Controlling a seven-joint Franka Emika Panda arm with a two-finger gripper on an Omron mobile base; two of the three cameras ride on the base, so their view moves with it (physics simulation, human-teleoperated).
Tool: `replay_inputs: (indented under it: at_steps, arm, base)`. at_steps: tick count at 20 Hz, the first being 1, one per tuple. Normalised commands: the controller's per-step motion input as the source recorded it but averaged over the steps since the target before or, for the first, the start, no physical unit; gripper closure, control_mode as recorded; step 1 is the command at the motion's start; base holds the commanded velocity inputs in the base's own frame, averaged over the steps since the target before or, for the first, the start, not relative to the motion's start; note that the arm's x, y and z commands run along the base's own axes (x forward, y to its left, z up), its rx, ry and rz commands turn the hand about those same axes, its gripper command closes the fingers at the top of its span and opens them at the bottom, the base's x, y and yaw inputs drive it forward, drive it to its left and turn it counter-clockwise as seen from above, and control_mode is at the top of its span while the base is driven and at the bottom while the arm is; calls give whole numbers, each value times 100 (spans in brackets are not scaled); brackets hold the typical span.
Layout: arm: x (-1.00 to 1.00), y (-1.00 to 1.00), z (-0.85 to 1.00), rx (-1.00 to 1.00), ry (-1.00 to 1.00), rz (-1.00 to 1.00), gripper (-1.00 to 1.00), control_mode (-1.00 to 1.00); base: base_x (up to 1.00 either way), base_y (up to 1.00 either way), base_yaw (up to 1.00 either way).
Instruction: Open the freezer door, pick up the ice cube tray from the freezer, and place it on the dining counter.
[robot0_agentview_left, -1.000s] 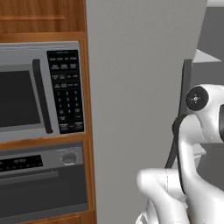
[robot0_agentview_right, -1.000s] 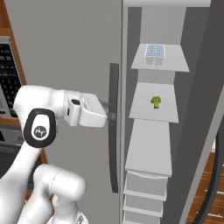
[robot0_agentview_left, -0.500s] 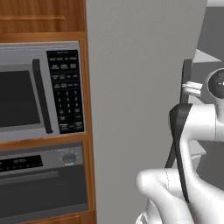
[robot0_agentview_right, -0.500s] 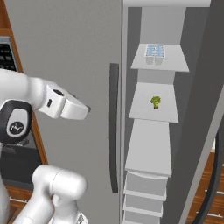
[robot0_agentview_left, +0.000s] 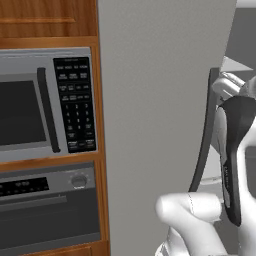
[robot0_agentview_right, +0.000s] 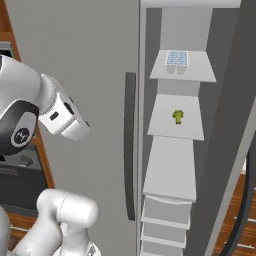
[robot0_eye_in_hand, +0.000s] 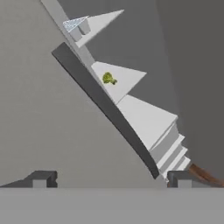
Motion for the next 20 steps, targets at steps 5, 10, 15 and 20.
replay_inputs:
  at_steps: [5, 10, 15, 20]
  arm:
    - [0, 5, 0, 36, -9, -9, -100, -100]
    - [0, 20, -1, 14, -7, -15, -100, -100]
    - [-5, 14, -16, 9, -6, -17, -100, -100]
    - [0, 11, -2, 2, -1, 0, -100, -100]
  base:
    - [0, 0, 0]
    - [0, 0, 0]
    - [0, 0, 0]
    - [0, 0, 0]
